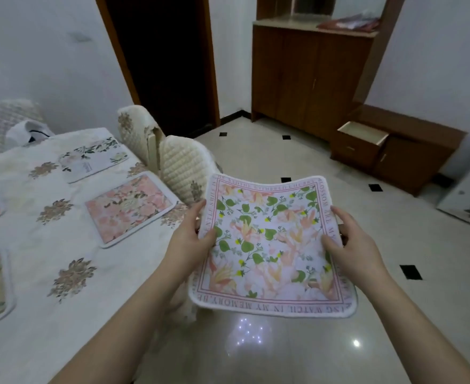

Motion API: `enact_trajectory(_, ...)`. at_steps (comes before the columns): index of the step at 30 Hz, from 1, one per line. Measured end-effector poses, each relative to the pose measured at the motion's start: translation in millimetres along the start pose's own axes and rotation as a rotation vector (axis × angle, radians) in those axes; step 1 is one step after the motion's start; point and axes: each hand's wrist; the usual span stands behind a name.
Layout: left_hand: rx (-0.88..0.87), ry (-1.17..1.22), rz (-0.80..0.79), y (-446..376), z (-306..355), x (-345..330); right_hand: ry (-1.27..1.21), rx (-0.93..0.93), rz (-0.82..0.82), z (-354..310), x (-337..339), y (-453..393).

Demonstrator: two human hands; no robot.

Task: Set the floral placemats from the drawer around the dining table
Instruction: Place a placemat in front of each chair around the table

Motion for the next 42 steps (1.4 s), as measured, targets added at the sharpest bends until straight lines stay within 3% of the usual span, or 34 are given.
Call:
enact_trajectory(6, -0.047, -0.055, -0.014, -26, 44, -40, -0.028, -0.052, 0.04, 18, 50, -25)
enact_trajectory(15, -0.084, -0.098, -0.004, -103, 70, -56, -0.048, -0.062, 0.076, 16, 59, -92)
enact_trajectory(31, -0.069, 0.039, -0.041, -304, 88, -39, -0.03, -0.032, 0.105, -28, 19, -284)
enact_trajectory(42, -0.034, 0.11, -0.051, -430, 151, -95, -0.043, -0.018, 0.128, -10, 56, -433)
Point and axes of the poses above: each hand's wrist, its own y-axis away from the middle knuckle, its own x-axis out of the back of the hand, z = x × y, and after that the axes turned 13 degrees about -y, right-handed
